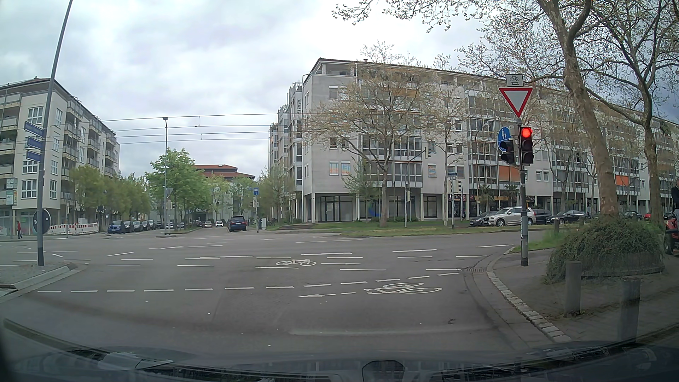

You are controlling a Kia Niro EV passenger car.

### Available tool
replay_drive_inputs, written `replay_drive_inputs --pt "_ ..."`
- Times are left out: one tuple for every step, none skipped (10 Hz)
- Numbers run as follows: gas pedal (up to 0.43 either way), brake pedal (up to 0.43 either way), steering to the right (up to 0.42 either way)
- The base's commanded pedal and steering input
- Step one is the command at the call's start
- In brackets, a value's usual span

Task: Follow the waypoints while adhering to traffic rules and regulations

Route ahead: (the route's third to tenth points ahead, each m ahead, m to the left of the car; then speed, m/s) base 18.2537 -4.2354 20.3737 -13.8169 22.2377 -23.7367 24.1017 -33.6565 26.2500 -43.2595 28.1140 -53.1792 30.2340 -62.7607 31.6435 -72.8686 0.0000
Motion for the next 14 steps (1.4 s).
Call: replay_drive_inputs --pt "0.0 0.256 0.036" --pt "0.0 0.256 0.036" --pt "0.0 0.256 0.036" --pt "0.0 0.256 0.036" --pt "0.0 0.256 0.036" --pt "0.0 0.25 0.036" --pt "0.0 0.256 0.036" --pt "0.0 0.256 0.036" --pt "0.0 0.256 0.036" --pt "0.0 0.256 0.036" --pt "0.0 0.256 0.036" --pt "0.0 0.256 0.036" --pt "0.0 0.256 0.036" --pt "0.0 0.256 0.035"
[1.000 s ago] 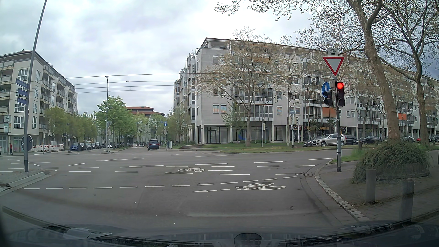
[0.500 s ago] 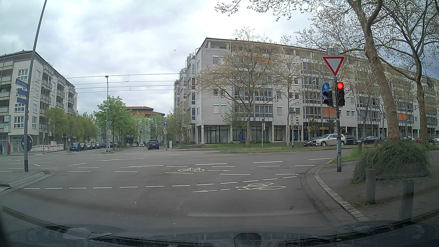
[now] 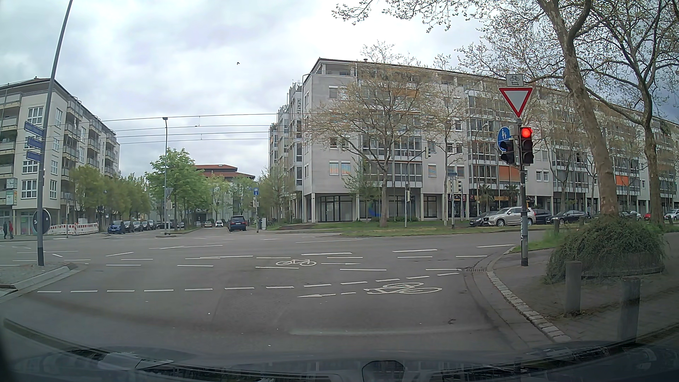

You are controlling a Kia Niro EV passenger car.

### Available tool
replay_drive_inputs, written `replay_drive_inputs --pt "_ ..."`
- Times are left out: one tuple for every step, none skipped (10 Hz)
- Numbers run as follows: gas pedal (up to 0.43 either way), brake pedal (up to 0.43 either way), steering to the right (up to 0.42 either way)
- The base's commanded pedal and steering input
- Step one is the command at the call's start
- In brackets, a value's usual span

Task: Follow the waypoints while adhering to traffic rules and regulations

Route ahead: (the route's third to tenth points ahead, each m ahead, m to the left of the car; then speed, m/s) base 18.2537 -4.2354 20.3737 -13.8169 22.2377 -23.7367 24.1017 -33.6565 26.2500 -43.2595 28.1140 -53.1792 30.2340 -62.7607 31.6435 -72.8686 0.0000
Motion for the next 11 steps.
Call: replay_drive_inputs --pt "0.0 0.256 0.034" --pt "0.0 0.256 0.035" --pt "0.0 0.256 0.035" --pt "0.0 0.256 0.035" --pt "0.0 0.256 0.035" --pt "0.0 0.256 0.035" --pt "0.0 0.256 0.035" --pt "0.0 0.256 0.034" --pt "0.0 0.256 0.035" --pt "0.0 0.256 0.034" --pt "0.0 0.262 0.034"
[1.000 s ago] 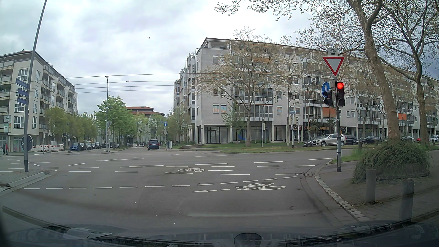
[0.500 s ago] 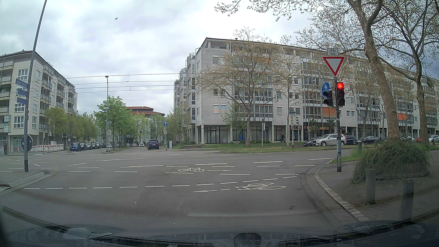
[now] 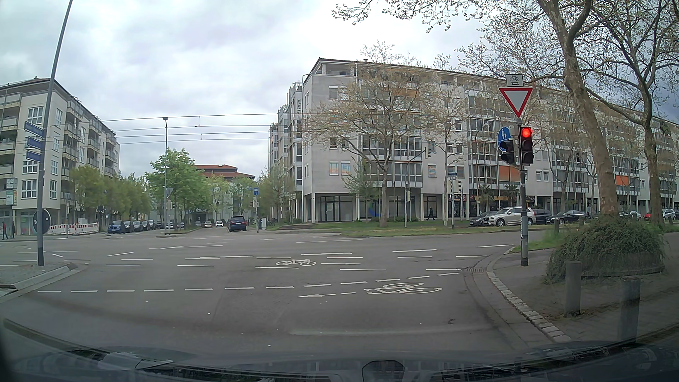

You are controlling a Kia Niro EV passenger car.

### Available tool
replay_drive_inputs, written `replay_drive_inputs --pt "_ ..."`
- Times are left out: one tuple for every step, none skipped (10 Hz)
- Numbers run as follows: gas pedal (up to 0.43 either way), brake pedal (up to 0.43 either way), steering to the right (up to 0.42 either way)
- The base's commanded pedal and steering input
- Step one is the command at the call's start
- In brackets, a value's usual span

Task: Follow the waypoints while adhering to traffic rules and regulations

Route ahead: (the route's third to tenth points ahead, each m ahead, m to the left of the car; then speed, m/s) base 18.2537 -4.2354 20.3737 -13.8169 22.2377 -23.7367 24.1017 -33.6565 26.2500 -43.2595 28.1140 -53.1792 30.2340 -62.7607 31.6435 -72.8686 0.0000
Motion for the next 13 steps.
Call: replay_drive_inputs --pt "0.0 0.262 0.034" --pt "0.0 0.262 0.034" --pt "0.0 0.262 0.034" --pt "0.0 0.268 0.034" --pt "0.0 0.268 0.034" --pt "0.0 0.268 0.034" --pt "0.0 0.268 0.034" --pt "0.0 0.268 0.034" --pt "0.0 0.268 0.034" --pt "0.0 0.268 0.034" --pt "0.0 0.268 0.034" --pt "0.0 0.268 0.034" --pt "0.0 0.268 0.034"
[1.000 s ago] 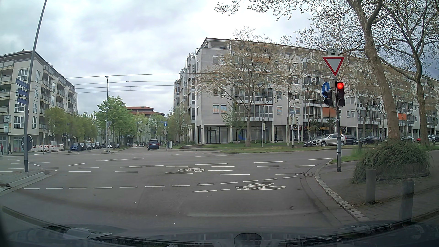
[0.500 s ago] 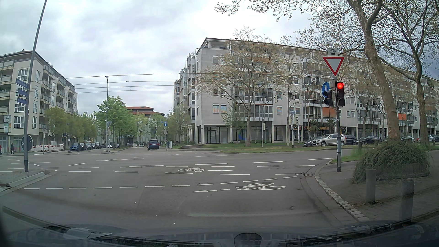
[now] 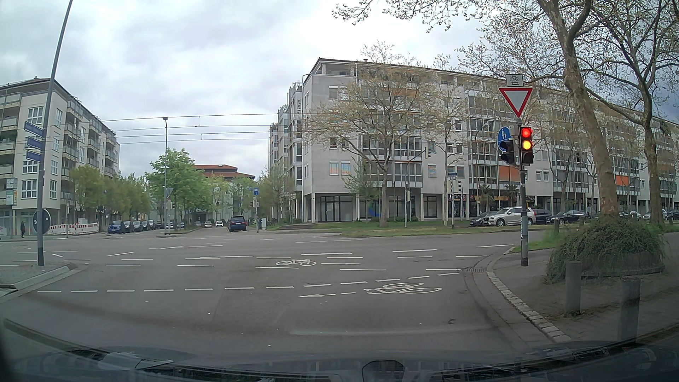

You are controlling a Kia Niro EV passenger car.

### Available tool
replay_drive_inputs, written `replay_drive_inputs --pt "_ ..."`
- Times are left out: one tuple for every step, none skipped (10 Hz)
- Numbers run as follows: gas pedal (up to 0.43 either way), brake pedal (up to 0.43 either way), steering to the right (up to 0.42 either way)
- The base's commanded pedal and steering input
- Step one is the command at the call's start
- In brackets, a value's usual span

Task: Follow the waypoints while adhering to traffic rules and regulations

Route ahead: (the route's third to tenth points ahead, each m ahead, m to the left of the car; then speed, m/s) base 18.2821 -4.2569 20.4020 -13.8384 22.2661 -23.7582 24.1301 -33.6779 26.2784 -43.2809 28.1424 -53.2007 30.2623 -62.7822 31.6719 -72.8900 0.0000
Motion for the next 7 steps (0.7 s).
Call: replay_drive_inputs --pt "0.0 0.262 0.034" --pt "0.0 0.268 0.034" --pt "0.0 0.268 0.034" --pt "0.0 0.268 0.034" --pt "0.0 0.268 0.034" --pt "0.0 0.268 0.034" --pt "0.0 0.268 0.034"
